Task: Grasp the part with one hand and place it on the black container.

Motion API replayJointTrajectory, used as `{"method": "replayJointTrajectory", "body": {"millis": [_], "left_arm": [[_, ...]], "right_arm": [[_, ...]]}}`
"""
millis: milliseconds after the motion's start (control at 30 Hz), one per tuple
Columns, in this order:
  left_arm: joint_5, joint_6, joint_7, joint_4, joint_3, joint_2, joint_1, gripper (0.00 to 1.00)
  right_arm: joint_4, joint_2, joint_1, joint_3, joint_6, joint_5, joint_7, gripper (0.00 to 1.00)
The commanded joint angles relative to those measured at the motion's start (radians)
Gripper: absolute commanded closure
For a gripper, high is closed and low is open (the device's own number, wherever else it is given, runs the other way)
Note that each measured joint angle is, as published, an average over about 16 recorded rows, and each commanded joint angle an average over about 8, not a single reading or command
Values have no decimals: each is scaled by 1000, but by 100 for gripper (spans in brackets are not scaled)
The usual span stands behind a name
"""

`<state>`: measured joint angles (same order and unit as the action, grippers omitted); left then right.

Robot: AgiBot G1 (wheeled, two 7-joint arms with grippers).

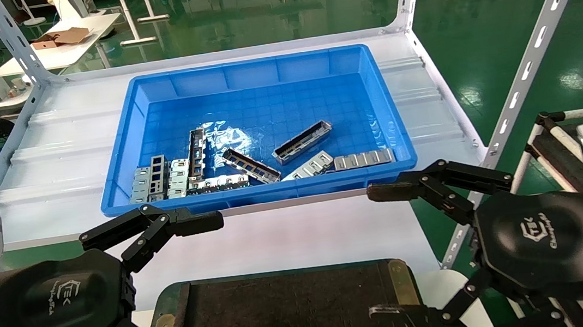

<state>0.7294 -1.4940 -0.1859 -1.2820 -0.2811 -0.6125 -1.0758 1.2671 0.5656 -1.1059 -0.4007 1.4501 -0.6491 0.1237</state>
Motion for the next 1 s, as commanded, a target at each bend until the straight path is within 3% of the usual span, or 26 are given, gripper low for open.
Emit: {"method": "replayJointTrajectory", "body": {"millis": [33, 1000], "left_arm": [[0, 0, 0, 0, 0, 0, 0, 0], [0, 0, 0, 0, 0, 0, 0, 0]], "right_arm": [[0, 0, 0, 0, 0, 0, 0, 0], [0, 0, 0, 0, 0, 0, 0, 0]]}}
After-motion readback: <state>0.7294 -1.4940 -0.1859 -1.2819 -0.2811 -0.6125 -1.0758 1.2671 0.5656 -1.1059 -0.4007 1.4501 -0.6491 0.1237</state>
